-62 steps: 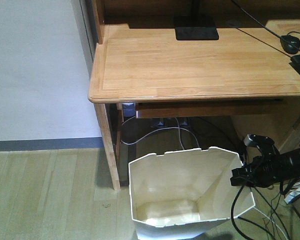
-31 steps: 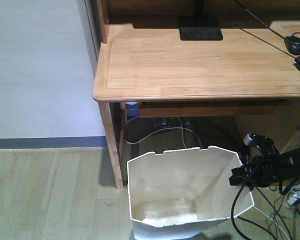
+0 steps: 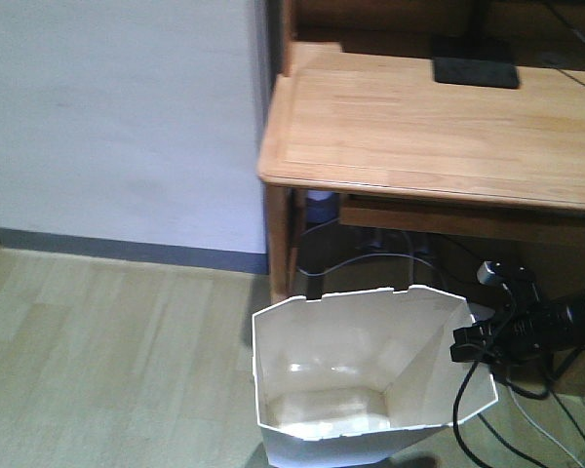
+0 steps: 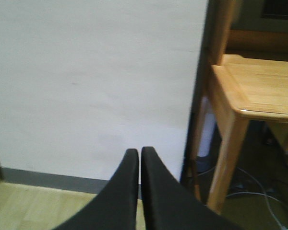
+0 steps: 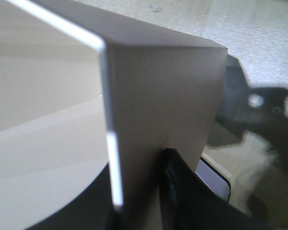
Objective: Move trash bin to bedside with robot
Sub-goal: 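Hold the bin in the right gripper while the base turns away from the desk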
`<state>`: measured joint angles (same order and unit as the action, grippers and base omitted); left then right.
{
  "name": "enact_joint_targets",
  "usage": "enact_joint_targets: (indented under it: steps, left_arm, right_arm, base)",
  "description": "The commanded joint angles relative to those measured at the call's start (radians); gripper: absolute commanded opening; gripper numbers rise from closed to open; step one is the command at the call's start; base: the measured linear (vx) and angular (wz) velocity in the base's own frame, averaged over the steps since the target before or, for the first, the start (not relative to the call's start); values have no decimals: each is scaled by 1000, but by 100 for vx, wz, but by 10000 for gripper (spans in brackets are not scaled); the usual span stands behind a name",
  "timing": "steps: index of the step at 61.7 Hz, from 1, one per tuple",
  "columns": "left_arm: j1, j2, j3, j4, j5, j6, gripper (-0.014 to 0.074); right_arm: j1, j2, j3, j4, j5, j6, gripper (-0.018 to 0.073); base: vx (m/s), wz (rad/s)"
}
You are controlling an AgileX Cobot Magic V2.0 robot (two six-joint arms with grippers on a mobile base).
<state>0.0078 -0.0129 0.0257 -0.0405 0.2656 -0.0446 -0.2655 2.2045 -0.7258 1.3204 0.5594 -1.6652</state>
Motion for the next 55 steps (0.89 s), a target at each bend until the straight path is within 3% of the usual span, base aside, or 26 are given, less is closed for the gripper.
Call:
enact_joint_targets:
  steps: [1,55]
  left_arm:
    - [0,-14,12,-4,-69,-6,-6]
    - [0,-14,12,-4,-69,-6,-6]
  right_arm:
    - [-1,-64,-7,38,242,3,-3]
    - [-1,-64,-7,38,241,3,-3]
  base:
    - [-4,51]
    - [0,46]
